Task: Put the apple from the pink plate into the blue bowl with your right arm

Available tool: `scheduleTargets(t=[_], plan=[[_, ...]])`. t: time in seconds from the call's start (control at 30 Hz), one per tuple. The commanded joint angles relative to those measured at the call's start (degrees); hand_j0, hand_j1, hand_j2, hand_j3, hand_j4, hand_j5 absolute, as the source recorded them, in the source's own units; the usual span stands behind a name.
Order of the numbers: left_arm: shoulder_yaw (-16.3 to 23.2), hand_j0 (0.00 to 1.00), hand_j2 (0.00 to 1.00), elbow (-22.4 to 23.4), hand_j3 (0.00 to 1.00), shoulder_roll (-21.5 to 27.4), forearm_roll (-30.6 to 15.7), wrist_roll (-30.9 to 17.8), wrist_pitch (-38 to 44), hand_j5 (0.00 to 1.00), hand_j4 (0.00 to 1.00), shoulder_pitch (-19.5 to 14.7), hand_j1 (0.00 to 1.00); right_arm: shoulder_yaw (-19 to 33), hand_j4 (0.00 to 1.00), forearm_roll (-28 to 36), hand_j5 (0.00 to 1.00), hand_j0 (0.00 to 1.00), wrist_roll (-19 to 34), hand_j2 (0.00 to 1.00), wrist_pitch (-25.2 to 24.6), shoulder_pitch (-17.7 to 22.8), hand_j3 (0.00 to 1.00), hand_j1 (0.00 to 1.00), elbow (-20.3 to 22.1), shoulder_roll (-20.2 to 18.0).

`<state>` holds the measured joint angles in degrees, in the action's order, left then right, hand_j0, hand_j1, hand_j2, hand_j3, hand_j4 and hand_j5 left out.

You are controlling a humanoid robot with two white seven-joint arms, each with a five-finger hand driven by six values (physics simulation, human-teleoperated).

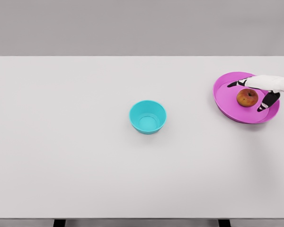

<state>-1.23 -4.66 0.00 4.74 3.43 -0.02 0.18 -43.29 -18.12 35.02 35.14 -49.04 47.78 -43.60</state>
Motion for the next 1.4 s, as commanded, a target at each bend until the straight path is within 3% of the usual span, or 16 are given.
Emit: scheduleTargets(t=[0.0,0.03,0.27,0.47,0.97,1.37], plan=[[0.0,1.00,1.00,0.0,1.00,0.0,0.0,0.0,0.0,1.00,1.00,0.0,1.00,-0.6,0.96,0.2,0.96,0.96,0.0,0.96,-0.1,0.0,0.96,0.96,-0.1,0.0],[0.0,1.00,1.00,0.0,1.00,0.0,0.0,0.0,0.0,1.00,1.00,0.0,1.00,-0.6,0.96,0.3,0.96,0.96,0.0,0.96,-0.1,0.0,0.96,0.96,-0.1,0.0],[0.0,1.00,1.00,0.0,1.00,0.0,0.0,0.0,-0.1,1.00,1.00,0.0,1.00,-0.7,0.61,0.2,0.61,0.61,0.0,0.61,-0.1,0.0,0.61,0.61,-0.1,-0.2],[0.0,1.00,1.00,0.0,1.00,0.0,0.0,0.0,-0.1,1.00,1.00,0.0,1.00,-0.7,0.44,0.3,0.44,0.44,0.0,0.44,-0.1,0.0,0.44,0.44,-0.1,-0.1],[0.0,1.00,1.00,0.0,1.00,0.0,0.0,0.0,0.0,1.00,1.00,0.0,1.00,0.7,0.44,0.5,0.44,0.44,0.0,0.44,-0.1,-0.8,0.44,0.44,3.1,-0.8],[0.0,1.00,1.00,0.0,1.00,0.0,0.0,0.0,0.0,1.00,1.00,0.0,1.00,1.4,0.44,0.5,0.44,0.44,0.0,0.44,-0.1,-0.7,0.44,0.44,20.2,-2.4]])
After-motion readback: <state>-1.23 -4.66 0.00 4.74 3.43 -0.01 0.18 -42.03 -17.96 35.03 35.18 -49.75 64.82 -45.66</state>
